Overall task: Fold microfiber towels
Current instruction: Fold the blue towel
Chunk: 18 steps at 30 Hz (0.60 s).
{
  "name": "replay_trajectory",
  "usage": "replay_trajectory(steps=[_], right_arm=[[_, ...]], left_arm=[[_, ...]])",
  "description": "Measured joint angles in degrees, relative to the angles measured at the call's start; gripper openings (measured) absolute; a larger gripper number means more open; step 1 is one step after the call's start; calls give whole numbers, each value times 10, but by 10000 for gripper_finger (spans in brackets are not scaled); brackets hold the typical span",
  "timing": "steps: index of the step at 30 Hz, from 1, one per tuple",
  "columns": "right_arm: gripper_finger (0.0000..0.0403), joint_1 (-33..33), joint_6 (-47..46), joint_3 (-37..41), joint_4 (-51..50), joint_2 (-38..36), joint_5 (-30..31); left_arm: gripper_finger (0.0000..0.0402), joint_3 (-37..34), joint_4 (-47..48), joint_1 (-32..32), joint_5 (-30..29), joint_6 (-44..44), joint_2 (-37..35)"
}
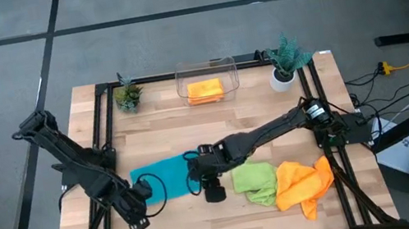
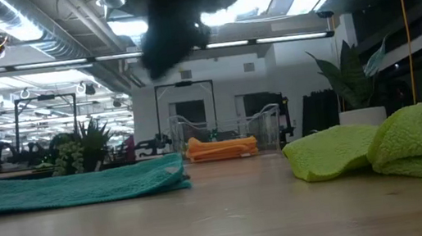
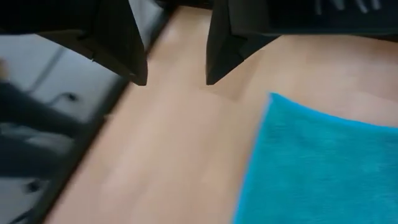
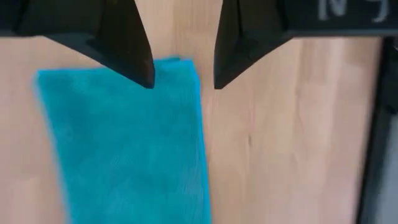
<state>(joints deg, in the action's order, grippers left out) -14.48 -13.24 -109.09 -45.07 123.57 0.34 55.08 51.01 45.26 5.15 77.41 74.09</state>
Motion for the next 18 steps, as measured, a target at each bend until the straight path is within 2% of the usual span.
replay_trajectory(steps=[3, 8, 13, 18], right_arm=[[161, 2, -4, -51, -7, 0, 13], [154, 0, 11, -80, 14, -1, 99], [153, 2, -75, -63, 26, 11, 73], [154, 2, -127, 10, 88, 38, 68]], left_arm=[[155, 36, -1, -1, 1, 32, -11], [154, 96, -2, 13, 3, 30, -23], [154, 137, -7, 34, -16, 34, -33], [154, 153, -8, 40, -56, 34, -34]])
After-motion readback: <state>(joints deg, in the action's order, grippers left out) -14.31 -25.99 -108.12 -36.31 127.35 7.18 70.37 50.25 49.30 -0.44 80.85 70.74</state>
